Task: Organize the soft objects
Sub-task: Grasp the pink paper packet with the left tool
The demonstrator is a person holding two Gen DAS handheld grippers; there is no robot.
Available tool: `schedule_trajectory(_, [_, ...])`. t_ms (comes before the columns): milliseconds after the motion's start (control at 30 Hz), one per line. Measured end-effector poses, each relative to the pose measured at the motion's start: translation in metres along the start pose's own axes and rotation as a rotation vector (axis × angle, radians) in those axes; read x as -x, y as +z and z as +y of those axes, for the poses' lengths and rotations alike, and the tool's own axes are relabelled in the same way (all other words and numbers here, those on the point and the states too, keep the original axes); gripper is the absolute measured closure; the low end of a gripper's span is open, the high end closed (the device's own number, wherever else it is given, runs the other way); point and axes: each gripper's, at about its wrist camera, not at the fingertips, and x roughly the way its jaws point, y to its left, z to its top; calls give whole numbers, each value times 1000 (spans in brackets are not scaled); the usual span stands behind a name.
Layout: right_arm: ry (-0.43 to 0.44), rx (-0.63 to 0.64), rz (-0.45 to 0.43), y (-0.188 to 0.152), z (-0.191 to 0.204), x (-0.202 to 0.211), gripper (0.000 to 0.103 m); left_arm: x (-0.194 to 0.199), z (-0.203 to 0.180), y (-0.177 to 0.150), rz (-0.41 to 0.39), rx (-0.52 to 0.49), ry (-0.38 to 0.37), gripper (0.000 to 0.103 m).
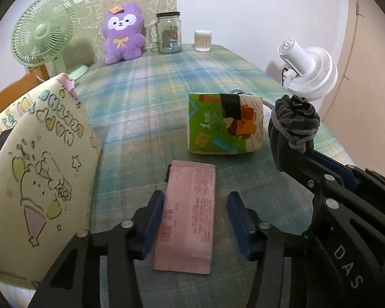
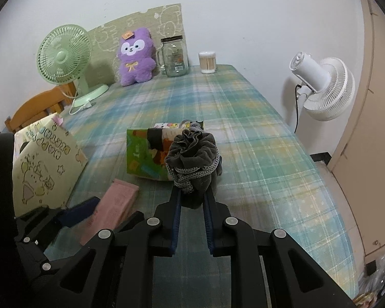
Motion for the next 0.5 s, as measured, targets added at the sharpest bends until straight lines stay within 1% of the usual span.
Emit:
schedule_trajectory(67, [0,-9,10,1,0,-1,84,0,1,1,7,-2,-9,61])
schedule_trajectory(100, [-6,-5,15,1,0,-1,84,0,1,1,3,-1,-4,62])
schedule_trajectory(267, [-21,2,21,-1,2,0,84,3,1,-3,-6,-5,2,64])
schedule_trajectory(400, [-28,-10,25,-5,1,5,83,7,-1,-6,0,-15,10,64])
schedule_trajectory(500, [-27,-23,32,-9,0,10,83,10,-3,-9,8,-15,2,64])
